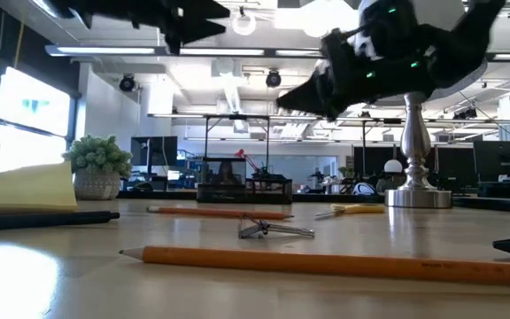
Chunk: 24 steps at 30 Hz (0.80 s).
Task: Pick and place office supplies into organizer
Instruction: Put the top orange pencil into the top left slot of the desk organizer
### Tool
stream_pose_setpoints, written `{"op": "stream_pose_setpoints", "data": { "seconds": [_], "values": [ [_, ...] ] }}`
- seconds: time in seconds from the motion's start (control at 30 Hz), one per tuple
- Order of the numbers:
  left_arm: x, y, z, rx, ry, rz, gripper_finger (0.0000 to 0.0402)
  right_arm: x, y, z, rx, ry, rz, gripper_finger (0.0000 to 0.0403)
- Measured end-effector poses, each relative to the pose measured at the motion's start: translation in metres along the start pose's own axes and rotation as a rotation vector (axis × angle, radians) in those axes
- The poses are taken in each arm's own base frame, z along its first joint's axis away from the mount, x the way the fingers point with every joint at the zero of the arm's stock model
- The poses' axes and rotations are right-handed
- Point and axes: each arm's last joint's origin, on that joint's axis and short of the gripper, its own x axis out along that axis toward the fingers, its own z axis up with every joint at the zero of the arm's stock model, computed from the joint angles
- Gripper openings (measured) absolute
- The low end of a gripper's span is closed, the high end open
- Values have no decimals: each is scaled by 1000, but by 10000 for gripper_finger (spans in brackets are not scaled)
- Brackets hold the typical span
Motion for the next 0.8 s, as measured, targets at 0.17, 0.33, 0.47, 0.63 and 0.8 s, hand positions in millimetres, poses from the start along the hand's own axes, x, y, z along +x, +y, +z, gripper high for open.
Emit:
{"op": "stream_pose_setpoints", "data": {
  "seconds": [0.17, 0.33, 0.47, 0.63, 0.8],
  "values": [
    [-19, 0, 0, 4, 106, -49, 170, 41, 27, -27, -36, 126, 112, 52],
    [-20, -2, -8, -19, 163, -122, 133, 68, 52, -46, -80, 240, 179, 81],
    [-23, -4, -22, -42, 235, -170, 108, 77, 74, -51, -83, 288, 194, 99],
    [-28, -4, -19, -44, 210, -187, 79, 73, 100, -49, -91, 247, 136, 105],
    [-39, -4, -7, -45, 145, -226, 56, 61, 121, -58, -127, 241, 41, 96]
  ]
}}
